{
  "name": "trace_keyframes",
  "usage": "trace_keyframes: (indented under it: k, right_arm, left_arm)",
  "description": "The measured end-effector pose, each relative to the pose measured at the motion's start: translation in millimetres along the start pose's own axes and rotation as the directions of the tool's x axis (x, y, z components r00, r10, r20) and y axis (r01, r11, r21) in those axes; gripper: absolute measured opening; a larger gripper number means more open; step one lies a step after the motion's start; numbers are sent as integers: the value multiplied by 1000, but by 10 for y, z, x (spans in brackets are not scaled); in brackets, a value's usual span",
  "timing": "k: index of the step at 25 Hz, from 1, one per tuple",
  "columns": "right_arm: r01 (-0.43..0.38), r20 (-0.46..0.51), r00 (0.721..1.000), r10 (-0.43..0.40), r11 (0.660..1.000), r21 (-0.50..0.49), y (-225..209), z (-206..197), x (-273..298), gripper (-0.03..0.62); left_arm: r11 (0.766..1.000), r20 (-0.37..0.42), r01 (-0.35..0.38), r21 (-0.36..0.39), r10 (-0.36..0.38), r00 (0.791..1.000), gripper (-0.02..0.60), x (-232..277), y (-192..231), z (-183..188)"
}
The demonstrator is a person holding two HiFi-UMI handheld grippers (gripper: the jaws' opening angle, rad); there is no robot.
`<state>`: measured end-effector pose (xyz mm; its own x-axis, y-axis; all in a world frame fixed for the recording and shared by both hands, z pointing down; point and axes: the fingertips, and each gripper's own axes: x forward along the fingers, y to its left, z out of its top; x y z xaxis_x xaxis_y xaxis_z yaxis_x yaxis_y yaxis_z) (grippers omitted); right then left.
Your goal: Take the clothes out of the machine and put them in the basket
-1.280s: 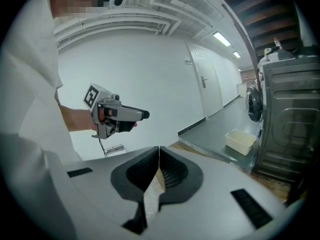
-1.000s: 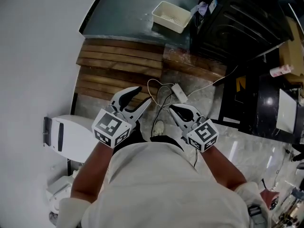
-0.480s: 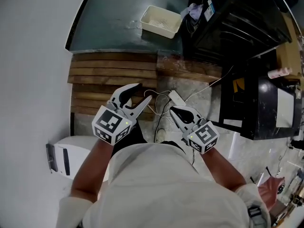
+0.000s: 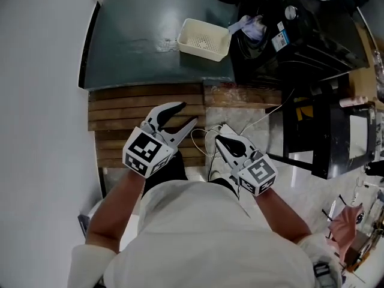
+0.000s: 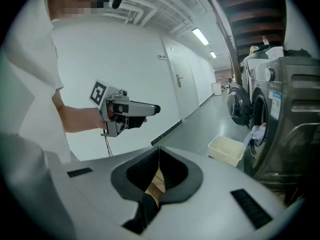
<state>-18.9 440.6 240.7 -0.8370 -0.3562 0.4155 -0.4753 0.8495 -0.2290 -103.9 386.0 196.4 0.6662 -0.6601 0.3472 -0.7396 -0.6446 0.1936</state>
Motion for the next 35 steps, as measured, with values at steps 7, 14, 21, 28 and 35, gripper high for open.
trace_keyframes:
  k: [7, 14, 21, 28, 35]
  right_arm:
    - [81, 11, 997, -81, 996, 25, 40, 628, 537, 5]
    - [163, 39, 986, -164, 986, 27, -194, 1057, 560, 5]
    - [206, 39, 978, -207, 978, 23, -732, 1146, 794, 5]
    - [174, 24, 984, -174, 985, 17, -1460, 965, 1279, 5]
    - [170, -9, 985, -170, 985, -7, -2138, 591, 1733, 5]
  left_arm:
    - [995, -41, 95, 34, -93, 995, 169, 44, 781, 348]
    - [984, -65, 166, 61, -162, 985, 176, 546, 1044, 654]
    - [975, -63, 209, 78, -204, 977, 212, 1374, 1301, 854]
    - [966, -90, 244, 80, -237, 967, 238, 2425, 1692, 835]
    - [955, -132, 282, 90, -269, 954, 249, 3542, 1970, 559]
